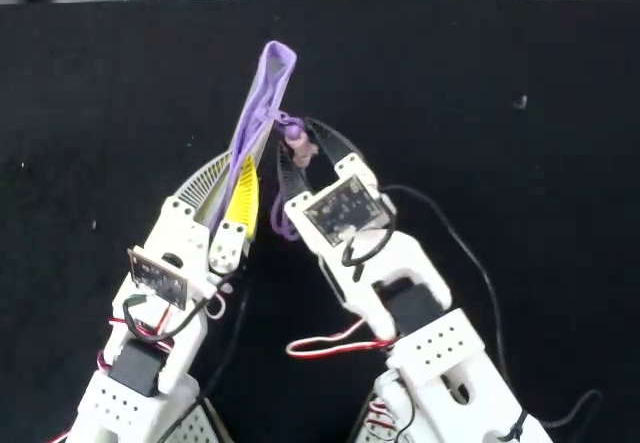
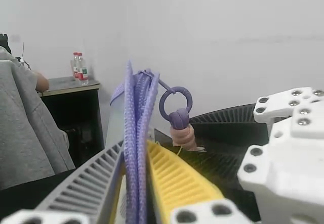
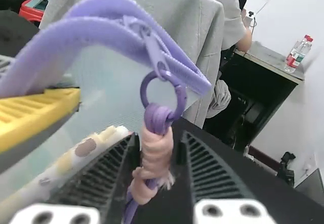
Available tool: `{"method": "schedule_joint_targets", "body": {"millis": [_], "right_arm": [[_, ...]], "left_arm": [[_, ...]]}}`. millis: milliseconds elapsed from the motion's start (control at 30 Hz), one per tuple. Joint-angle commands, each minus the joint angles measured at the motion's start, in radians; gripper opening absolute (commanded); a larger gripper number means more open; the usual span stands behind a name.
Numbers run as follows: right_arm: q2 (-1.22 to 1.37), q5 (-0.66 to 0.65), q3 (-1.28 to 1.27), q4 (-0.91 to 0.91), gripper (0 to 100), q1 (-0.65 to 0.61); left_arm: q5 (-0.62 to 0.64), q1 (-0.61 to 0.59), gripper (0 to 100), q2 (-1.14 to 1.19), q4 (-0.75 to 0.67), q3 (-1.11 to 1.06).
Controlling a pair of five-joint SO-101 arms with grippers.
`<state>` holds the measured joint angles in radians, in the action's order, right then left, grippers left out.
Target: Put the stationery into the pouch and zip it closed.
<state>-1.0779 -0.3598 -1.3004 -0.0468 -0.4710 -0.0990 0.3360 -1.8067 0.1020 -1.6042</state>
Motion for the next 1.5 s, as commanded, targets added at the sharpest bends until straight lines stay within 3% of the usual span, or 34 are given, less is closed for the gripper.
{"method": "schedule_joint_targets", "body": {"millis": [0, 533, 833, 1000, 1467], "right_arm": [[0.001, -0.005, 0.051, 0.015, 8.9, 0.015], [-0.007, -0.005, 0.062, 0.008, 1.1, 0.049], [-0.134, -0.018, 0.288, -0.302, 1.1, 0.149], [-0.147, -0.163, 0.381, -0.341, 1.1, 0.150], [0.272, -0.209, 0.800, -0.344, 1.1, 0.278]], "left_arm": [[0.008, 0.004, 3, -0.017, -0.008, 0.019], [0.006, 0.002, 3, -0.017, -0.008, 0.007], [0.006, -0.044, 3, -0.017, -0.008, -0.010], [0.008, -0.051, 3, -0.018, -0.009, -0.039], [0.011, -0.065, 3, -0.018, -0.008, -0.047]]}}
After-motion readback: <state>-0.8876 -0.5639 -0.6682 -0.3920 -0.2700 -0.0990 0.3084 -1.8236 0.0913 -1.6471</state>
